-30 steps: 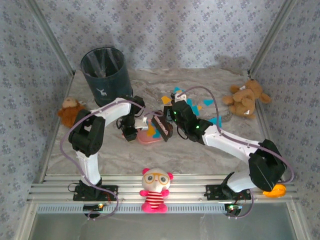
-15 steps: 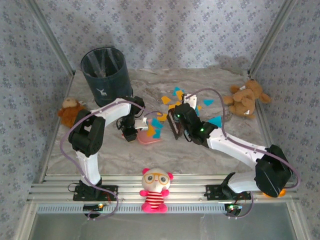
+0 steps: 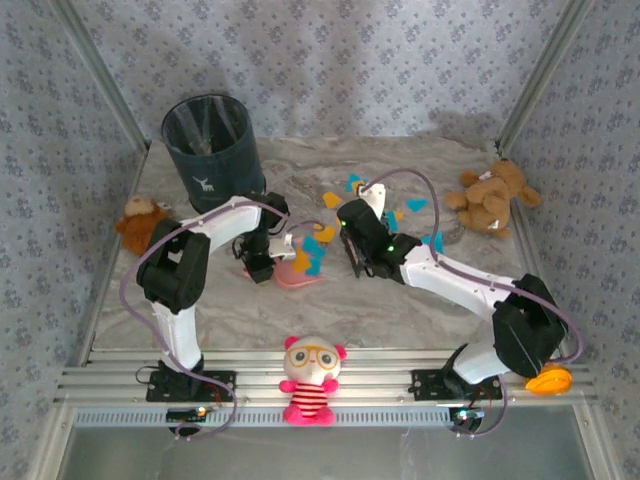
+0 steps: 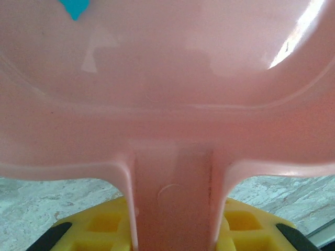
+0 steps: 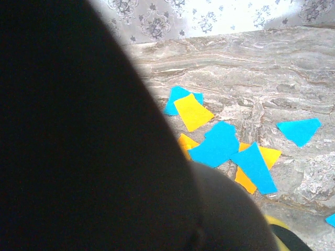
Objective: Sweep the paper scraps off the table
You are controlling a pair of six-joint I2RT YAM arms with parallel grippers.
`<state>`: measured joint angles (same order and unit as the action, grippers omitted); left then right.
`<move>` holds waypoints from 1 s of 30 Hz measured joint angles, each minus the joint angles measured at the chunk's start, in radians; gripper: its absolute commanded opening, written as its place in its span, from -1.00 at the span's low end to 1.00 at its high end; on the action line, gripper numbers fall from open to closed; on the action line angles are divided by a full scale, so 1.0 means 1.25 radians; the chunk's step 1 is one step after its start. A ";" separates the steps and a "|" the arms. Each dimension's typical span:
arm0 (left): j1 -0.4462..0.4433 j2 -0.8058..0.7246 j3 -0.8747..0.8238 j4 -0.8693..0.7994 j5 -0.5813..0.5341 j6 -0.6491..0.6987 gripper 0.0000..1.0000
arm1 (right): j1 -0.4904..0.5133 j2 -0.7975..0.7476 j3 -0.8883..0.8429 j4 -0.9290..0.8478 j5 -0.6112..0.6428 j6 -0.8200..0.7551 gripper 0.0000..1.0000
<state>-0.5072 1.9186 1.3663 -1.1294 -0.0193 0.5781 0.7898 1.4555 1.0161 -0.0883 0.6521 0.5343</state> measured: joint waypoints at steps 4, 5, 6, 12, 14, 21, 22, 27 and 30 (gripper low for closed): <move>0.002 0.000 0.002 0.000 0.000 -0.005 -1.00 | -0.002 0.032 0.030 -0.003 0.003 -0.002 -1.00; 0.002 0.000 0.005 -0.001 0.000 -0.006 -1.00 | -0.004 0.042 0.039 -0.004 0.003 -0.002 -1.00; 0.002 0.000 0.009 -0.001 0.000 -0.008 -1.00 | -0.006 0.050 0.048 -0.006 0.003 -0.002 -1.00; 0.003 0.002 0.027 0.000 0.000 -0.017 -1.00 | -0.014 0.098 0.105 -0.032 0.006 -0.002 -1.00; 0.003 0.006 0.031 -0.002 0.000 -0.018 -1.00 | -0.014 0.102 0.110 -0.035 0.005 -0.003 -1.00; 0.003 0.028 0.043 0.000 0.000 -0.018 -1.00 | -0.017 0.103 0.112 -0.016 -0.065 -0.043 -1.00; 0.003 0.028 0.044 -0.001 0.000 -0.018 -1.00 | -0.017 0.103 0.112 -0.014 -0.074 -0.048 -1.00; 0.004 0.028 0.049 0.000 0.000 -0.018 -1.00 | -0.016 0.103 0.113 -0.005 -0.122 -0.073 -1.00; 0.005 0.028 0.049 0.000 0.001 -0.018 -1.00 | -0.014 0.103 0.113 0.000 -0.146 -0.086 -1.00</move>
<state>-0.5011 1.9537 1.4277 -1.1294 -0.0177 0.5556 0.7727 1.5841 1.1572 -0.0883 0.4690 0.4263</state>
